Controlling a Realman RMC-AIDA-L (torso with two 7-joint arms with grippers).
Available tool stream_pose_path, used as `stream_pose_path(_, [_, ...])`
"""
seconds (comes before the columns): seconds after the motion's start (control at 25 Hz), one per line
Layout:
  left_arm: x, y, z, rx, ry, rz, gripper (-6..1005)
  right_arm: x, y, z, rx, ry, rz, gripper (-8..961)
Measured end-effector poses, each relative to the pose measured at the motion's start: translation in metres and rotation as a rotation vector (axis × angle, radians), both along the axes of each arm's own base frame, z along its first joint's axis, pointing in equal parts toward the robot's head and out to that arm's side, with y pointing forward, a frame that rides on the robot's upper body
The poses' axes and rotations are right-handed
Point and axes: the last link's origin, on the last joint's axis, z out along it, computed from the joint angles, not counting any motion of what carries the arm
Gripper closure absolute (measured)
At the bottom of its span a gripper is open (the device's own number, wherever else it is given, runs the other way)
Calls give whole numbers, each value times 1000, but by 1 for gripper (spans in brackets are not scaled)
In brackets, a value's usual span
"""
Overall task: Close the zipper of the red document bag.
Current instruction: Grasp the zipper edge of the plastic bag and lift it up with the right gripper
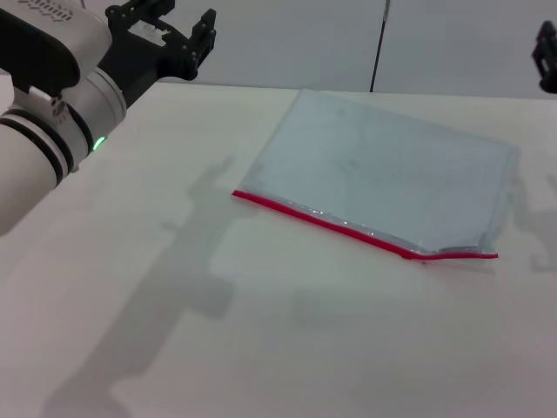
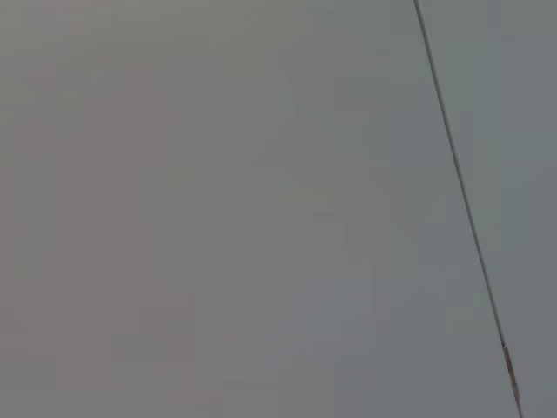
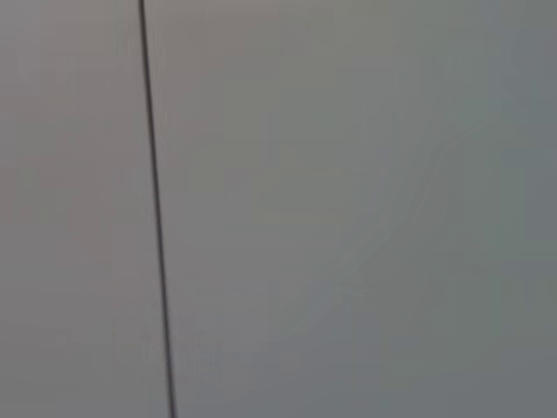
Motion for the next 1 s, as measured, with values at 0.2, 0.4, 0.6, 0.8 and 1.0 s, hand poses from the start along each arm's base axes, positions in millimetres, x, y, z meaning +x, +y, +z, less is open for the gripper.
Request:
stream_pose_path(0.2, [-1, 0, 1, 2, 1, 4, 477, -8, 2, -5, -155, -25, 22, 453])
stream_pose_path(0.4, [-4, 0, 2, 5, 2, 12, 477, -13, -5, -7, -348, -130, 53, 451])
stream_pose_path(0.6, [-4, 1, 3, 6, 5, 16, 477, -12, -14, -10, -553, -278, 108, 449])
stream_pose_path(0.8, [-4, 1, 2, 7, 11, 16, 477, -8, -25, -18, -678, -379, 153, 447])
stream_pose_path(1.0, [-5, 1, 3, 7, 14, 16, 477, 10, -36, -26, -791, -499, 136, 446])
